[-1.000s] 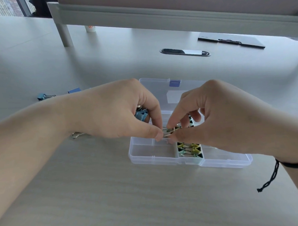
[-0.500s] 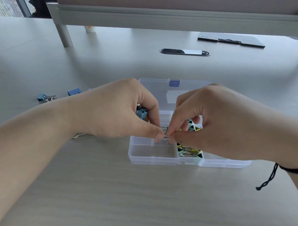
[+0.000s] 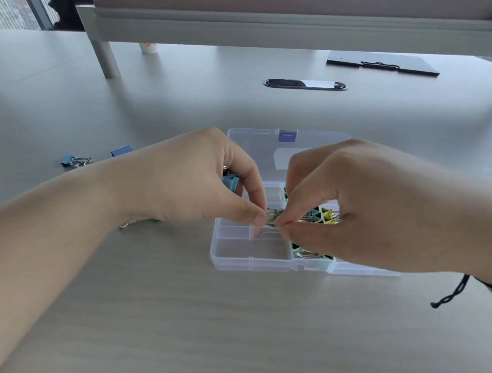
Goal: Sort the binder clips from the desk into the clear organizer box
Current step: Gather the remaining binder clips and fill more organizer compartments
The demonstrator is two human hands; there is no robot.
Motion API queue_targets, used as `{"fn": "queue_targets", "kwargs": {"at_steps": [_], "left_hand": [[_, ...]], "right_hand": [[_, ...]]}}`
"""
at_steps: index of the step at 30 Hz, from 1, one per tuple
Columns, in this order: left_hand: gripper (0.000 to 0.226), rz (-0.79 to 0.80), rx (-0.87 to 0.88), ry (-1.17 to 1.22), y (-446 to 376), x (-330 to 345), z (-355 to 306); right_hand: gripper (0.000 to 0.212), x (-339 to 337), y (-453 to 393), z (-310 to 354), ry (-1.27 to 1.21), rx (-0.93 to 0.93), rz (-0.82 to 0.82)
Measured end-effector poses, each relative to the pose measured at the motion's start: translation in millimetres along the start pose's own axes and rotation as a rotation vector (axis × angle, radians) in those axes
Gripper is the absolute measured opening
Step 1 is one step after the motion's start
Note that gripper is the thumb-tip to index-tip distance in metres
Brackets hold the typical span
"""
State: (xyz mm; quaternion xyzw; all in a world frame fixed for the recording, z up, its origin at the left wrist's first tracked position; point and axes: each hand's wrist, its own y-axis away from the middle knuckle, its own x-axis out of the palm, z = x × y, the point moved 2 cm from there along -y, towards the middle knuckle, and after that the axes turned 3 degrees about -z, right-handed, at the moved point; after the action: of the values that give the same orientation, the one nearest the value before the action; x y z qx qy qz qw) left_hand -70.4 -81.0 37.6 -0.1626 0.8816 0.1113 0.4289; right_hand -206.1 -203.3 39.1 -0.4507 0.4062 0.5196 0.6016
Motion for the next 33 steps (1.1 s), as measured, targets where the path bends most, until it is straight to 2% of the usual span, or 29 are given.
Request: {"fn": "queue_targets", "kwargs": {"at_steps": [4,6,9,11,17,21,25,29,33], "left_hand": [[0.024,-0.017,-0.025,-0.006,0,1,2],[0.025,-0.017,-0.026,-0.017,1,1,3],[0.027,-0.010,-0.029,-0.012,1,-1,3],[0.030,-0.034,-0.030,0.016,1,-4,4],[0.043,-0.102,-0.135,0.561,-3,-8,7],[0.052,-0.088,-0.154,0.671,-3,-6,6],[0.064,-0.026,-0.086,0.661,-1,-2,3],[0.083,0.007,-0.022,0.624,-3,-4,3],[0.084,-0.006,-0.005,0.602,-5,-9,7]], "right_hand": [[0.018,4,-2,1,-0.089,0.008,-0.053],[0.013,3,0,2,-0.142,0.017,-0.048],[0.012,-2,0,5,-0.034,-0.030,-0.038],[0.012,-4,-1,4,-0.036,-0.030,-0.091],[0.017,-8,-2,-3,-0.060,0.012,-0.334],[0.024,-4,-7,4,-0.194,0.040,-0.445],[0.008,7,-22,18,-0.288,0.046,-0.450],[0.013,5,-35,27,-0.363,0.055,-0.443],[0.012,-3,-39,28,-0.414,0.078,-0.358]]}}
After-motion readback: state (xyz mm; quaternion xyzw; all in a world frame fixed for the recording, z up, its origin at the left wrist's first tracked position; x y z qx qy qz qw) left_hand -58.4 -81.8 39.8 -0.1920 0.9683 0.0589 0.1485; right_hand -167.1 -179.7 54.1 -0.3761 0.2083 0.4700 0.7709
